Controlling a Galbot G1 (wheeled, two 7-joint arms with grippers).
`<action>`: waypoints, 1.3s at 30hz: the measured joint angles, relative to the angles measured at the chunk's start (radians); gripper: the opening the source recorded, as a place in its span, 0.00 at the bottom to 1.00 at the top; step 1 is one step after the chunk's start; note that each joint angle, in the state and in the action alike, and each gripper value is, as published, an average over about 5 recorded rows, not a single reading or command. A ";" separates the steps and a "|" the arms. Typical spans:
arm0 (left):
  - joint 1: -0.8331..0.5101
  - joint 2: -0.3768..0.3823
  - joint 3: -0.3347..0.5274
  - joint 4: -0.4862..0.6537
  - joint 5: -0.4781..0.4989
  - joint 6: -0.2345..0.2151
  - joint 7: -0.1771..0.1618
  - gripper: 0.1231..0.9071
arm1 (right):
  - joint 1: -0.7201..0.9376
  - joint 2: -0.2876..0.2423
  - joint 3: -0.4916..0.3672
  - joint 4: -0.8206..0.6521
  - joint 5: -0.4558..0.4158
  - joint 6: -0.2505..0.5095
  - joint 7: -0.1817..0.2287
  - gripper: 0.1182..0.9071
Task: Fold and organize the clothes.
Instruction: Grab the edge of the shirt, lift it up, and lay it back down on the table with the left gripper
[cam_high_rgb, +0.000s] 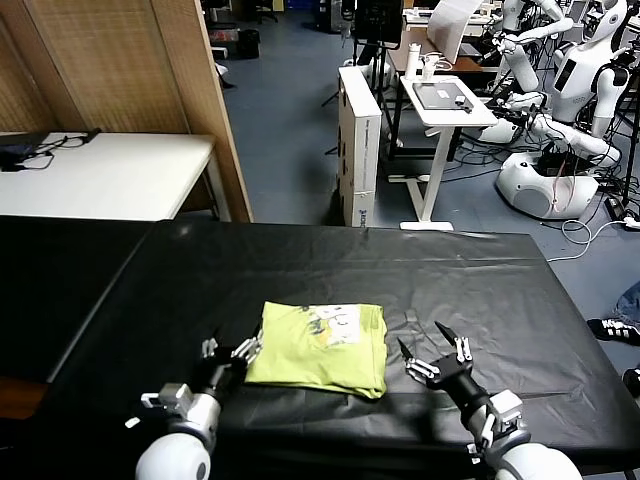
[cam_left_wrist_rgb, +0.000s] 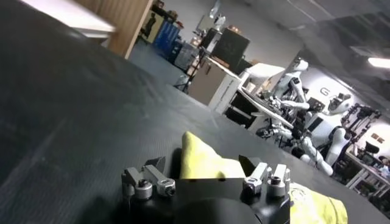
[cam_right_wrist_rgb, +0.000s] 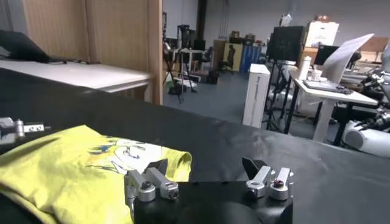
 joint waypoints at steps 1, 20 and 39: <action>0.002 -0.006 0.003 0.000 -0.003 0.001 0.000 1.00 | 0.000 0.000 0.000 0.000 0.000 0.000 0.000 1.00; -0.017 -0.059 0.023 0.040 -0.146 0.023 0.004 1.00 | -0.010 0.003 0.002 0.005 -0.006 -0.004 0.000 1.00; -0.009 -0.072 0.017 0.049 -0.222 0.021 0.011 0.74 | -0.013 0.006 -0.003 0.005 -0.018 -0.005 0.001 1.00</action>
